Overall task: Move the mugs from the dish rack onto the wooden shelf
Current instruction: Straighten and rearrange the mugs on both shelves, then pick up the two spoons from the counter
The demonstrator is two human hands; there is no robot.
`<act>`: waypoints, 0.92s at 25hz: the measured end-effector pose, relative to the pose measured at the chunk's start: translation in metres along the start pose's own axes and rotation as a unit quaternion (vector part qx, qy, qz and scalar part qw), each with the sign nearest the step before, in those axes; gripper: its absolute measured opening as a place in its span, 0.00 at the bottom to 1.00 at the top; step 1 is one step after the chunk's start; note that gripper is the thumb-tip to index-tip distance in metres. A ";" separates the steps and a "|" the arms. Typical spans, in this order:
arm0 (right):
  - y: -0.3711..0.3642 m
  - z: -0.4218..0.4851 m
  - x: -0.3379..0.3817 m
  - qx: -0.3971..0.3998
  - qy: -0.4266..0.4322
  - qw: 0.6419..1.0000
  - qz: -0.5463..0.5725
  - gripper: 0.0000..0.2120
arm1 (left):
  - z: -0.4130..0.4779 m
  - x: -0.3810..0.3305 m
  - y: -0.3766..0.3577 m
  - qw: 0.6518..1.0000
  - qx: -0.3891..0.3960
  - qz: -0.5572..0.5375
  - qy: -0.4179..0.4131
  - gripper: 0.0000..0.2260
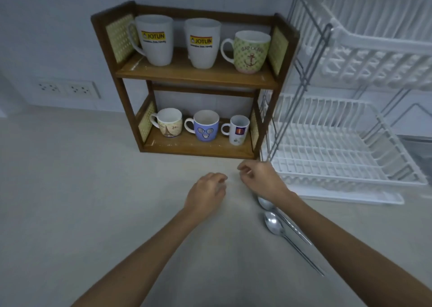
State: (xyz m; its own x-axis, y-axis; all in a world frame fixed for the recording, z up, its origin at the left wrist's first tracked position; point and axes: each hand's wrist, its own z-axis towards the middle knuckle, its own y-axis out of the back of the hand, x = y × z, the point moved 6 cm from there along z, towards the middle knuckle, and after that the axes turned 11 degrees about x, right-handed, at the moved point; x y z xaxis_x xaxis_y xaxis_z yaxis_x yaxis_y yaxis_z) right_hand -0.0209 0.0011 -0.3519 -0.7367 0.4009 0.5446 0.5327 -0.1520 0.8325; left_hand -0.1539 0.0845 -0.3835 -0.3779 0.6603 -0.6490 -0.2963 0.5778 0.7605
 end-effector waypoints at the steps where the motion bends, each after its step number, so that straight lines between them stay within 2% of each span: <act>1: -0.003 -0.016 -0.013 0.008 -0.009 1.000 0.002 0.10 | -0.010 -0.011 -0.018 1.000 0.014 -0.001 -0.008 0.12; 7: -0.004 -0.088 -0.100 0.019 -0.115 0.993 0.007 0.08 | -0.059 -0.101 -0.112 0.981 0.043 0.123 -0.146 0.10; 9: -0.005 -0.105 -0.120 0.039 -0.124 0.991 -0.012 0.09 | -0.067 -0.119 -0.136 0.972 0.054 0.173 -0.152 0.12; 12: -0.011 -0.115 -0.133 0.078 -0.112 0.990 -0.034 0.11 | -0.070 -0.122 -0.153 0.966 0.041 0.236 -0.097 0.12; 14: -0.015 -0.116 -0.134 0.099 -0.106 0.988 -0.055 0.11 | -0.075 -0.119 -0.153 0.971 0.034 0.234 -0.043 0.10; 18: -0.021 -0.119 -0.134 0.121 -0.102 0.985 -0.073 0.08 | -0.088 -0.113 -0.143 0.964 -0.017 0.257 0.064 0.13; 21: -0.022 -0.123 -0.138 0.138 -0.151 0.978 -0.043 0.09 | -0.092 -0.098 -0.140 0.950 -0.021 0.236 0.204 0.12; 23: -0.023 -0.126 -0.140 0.160 -0.178 0.971 -0.003 0.10 | -0.095 -0.090 -0.140 0.950 -0.036 0.159 0.267 0.12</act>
State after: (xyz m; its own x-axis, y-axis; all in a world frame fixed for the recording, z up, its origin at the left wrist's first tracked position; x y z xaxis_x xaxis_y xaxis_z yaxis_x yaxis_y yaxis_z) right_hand 0.0172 -0.1656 -0.4342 -0.5804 0.6961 0.4226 0.6722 0.1167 0.7311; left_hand -0.1622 -0.1016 -0.4298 -0.8442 0.4469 -0.2960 -0.1443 0.3424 0.9284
